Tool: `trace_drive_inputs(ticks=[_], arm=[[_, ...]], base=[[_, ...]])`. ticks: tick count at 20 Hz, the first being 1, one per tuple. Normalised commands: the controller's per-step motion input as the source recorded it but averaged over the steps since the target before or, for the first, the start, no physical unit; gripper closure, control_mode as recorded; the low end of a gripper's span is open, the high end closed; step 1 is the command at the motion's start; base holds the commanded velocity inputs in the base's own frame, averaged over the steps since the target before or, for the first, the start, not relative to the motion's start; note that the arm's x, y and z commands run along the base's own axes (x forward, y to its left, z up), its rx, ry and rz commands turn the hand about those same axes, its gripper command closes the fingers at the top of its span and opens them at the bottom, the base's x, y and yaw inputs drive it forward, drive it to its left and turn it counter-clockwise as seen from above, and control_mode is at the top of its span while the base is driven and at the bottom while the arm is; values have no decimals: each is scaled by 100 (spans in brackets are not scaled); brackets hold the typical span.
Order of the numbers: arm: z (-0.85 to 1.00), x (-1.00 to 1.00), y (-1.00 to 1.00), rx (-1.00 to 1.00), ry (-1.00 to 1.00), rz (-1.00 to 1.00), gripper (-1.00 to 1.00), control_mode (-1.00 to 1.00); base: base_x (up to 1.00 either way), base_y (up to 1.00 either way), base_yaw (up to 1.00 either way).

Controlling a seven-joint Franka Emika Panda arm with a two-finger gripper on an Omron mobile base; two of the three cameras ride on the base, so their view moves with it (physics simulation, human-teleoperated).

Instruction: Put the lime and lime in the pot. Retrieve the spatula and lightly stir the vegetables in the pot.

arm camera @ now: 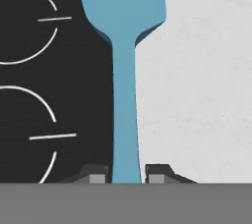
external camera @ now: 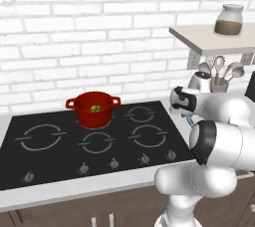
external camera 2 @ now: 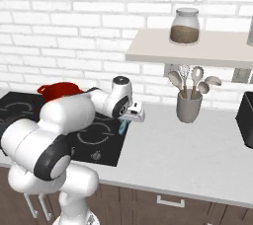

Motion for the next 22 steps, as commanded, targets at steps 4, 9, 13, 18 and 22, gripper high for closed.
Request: trace_drive_inputs(ticks=[4, 9, 13, 18, 22], arm=[[60, 0, 43, 0, 4, 24, 100, -100], [50, 0, 29, -12, -7, 34, 100, -100], [42, 0, 26, -31, -31, 33, 100, -100], [20, 0, 36, -38, -27, 36, 100, -100], [2, 0, 50, -40, -21, 35, 100, -100]], base=[[0, 0, 0], [0, 0, 0], [0, 0, 0], [0, 0, 0], [0, 0, 0]])
